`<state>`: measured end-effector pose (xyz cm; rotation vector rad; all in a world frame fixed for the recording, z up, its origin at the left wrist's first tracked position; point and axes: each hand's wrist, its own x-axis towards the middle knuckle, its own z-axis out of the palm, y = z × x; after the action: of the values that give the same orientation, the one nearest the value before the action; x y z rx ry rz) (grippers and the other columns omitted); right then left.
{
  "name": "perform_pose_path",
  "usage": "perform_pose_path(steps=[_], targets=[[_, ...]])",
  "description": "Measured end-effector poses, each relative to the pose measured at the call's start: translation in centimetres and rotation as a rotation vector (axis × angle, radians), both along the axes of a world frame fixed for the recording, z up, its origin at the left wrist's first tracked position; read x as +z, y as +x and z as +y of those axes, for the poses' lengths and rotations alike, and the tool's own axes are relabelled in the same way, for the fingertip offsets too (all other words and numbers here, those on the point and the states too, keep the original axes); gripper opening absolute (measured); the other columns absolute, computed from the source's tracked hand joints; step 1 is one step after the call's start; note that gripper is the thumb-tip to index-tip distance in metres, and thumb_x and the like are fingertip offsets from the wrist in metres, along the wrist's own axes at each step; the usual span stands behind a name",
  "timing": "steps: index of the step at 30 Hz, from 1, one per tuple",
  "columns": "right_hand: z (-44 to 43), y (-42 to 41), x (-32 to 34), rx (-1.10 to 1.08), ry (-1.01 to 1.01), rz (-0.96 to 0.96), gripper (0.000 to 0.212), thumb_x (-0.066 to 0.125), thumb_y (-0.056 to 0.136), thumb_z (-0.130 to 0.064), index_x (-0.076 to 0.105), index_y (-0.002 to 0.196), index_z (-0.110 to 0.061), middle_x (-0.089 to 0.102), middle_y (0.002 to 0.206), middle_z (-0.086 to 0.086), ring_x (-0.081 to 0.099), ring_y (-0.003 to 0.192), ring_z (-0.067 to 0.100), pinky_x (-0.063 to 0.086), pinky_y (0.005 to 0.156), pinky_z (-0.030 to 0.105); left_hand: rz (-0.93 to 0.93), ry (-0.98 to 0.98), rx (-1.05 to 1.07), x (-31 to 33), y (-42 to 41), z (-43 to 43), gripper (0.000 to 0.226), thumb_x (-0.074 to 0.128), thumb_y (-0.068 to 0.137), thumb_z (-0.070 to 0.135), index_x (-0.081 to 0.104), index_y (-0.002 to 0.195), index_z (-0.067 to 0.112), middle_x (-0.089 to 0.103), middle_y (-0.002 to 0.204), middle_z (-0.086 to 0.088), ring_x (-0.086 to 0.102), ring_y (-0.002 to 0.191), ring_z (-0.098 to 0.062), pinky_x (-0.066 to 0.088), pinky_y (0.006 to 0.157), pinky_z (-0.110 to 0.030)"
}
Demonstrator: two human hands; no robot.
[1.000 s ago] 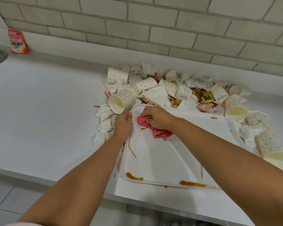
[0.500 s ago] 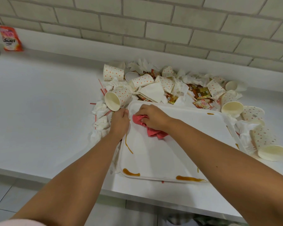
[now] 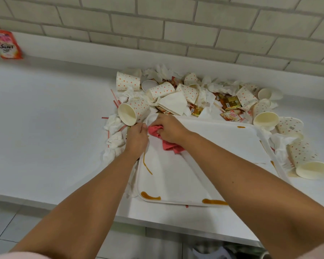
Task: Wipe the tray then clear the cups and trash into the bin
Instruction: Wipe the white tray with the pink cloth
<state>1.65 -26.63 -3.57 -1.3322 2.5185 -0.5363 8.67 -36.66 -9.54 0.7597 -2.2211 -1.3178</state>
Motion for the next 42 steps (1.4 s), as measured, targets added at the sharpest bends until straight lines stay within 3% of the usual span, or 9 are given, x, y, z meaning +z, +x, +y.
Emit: perform_pose_path(steps=[3,7,12,16,23,26,30,37,42], targets=[[-0.2,0.9,0.1,0.094,0.05,-0.009,0.027,0.053,0.085,-0.001,0.071,0.105,-0.005,0.06,0.104,0.016,0.054,0.099,0.032,0.042,0.088,0.039,-0.008,0.0,0.012,0.1,0.0,0.0,0.032,0.035,0.099,0.009,0.048,0.07,0.006,0.046,0.064,0.0,0.041,0.061,-0.011,0.032,0.062,-0.027],[1.5,1.0,1.2,0.219,0.148,-0.097,0.037,0.056,0.084,0.004,0.067,0.116,-0.01,0.06,0.116,0.007,0.055,0.104,0.02,0.038,0.083,0.017,-0.001,0.03,0.014,0.2,0.1,0.1,0.03,0.035,0.099,0.011,0.053,0.077,-0.001,0.052,0.073,-0.01,0.047,0.074,-0.021,0.035,0.068,-0.029],[2.1,-0.5,1.8,0.105,0.158,-0.075,0.042,0.054,0.083,0.006,0.066,0.119,-0.013,0.061,0.119,0.004,0.054,0.109,0.019,0.041,0.088,0.022,0.01,0.083,0.013,0.0,0.0,0.0,0.032,0.036,0.099,0.014,0.06,0.095,-0.007,0.06,0.094,-0.017,0.05,0.086,-0.021,0.04,0.079,-0.033],[1.2,0.8,0.8,0.124,0.126,-0.002,0.035,0.052,0.082,0.006,0.069,0.111,-0.003,0.062,0.112,0.012,0.055,0.105,0.026,0.041,0.089,0.031,0.004,0.043,0.02,0.1,0.1,0.1,0.031,0.036,0.099,0.012,0.057,0.084,-0.004,0.055,0.08,-0.013,0.047,0.079,-0.021,0.035,0.071,-0.03],[3.1,2.1,1.3,0.273,0.165,-0.124,0.042,0.056,0.081,0.008,0.067,0.116,-0.013,0.061,0.116,0.005,0.054,0.106,0.018,0.035,0.082,0.01,0.027,0.048,0.014,0.2,0.1,0.1,0.033,0.037,0.099,0.013,0.06,0.092,-0.009,0.058,0.088,-0.019,0.048,0.08,-0.02,0.036,0.073,-0.03],[3.0,1.0,1.7,0.155,0.169,-0.062,0.043,0.054,0.081,0.007,0.067,0.117,-0.014,0.064,0.118,0.004,0.056,0.109,0.02,0.043,0.093,0.024,0.02,0.057,0.013,0.1,0.1,0.1,0.033,0.037,0.099,0.013,0.06,0.091,-0.009,0.056,0.086,-0.017,0.046,0.08,-0.019,0.035,0.066,-0.028],[2.0,1.6,0.4,0.038,0.095,0.005,0.033,0.051,0.08,0.005,0.068,0.106,-0.004,0.066,0.109,0.012,0.059,0.098,0.029,0.047,0.09,0.038,0.01,0.049,0.011,0.2,0.1,0.1,0.029,0.036,0.099,0.012,0.056,0.082,-0.001,0.053,0.082,-0.013,0.045,0.078,-0.019,0.03,0.06,-0.028],[2.8,5.1,0.1,0.327,0.083,0.063,0.036,0.055,0.079,0.005,0.071,0.107,-0.011,0.064,0.107,0.003,0.043,0.09,0.017,0.04,0.085,0.03,0.0,0.065,0.02,0.3,0.1,0.0,0.025,0.037,0.099,0.013,0.053,0.081,0.004,0.051,0.077,-0.01,0.044,0.078,-0.018,0.033,0.069,-0.027],[4.7,3.4,1.3,0.33,0.189,0.003,0.041,0.058,0.078,0.007,0.068,0.114,-0.011,0.065,0.113,0.003,0.052,0.104,0.02,0.039,0.092,0.025,-0.006,0.022,0.014,0.3,0.1,0.2,0.026,0.036,0.099,0.012,0.053,0.082,0.004,0.048,0.072,-0.006,0.043,0.077,-0.017,0.029,0.052,-0.018]])
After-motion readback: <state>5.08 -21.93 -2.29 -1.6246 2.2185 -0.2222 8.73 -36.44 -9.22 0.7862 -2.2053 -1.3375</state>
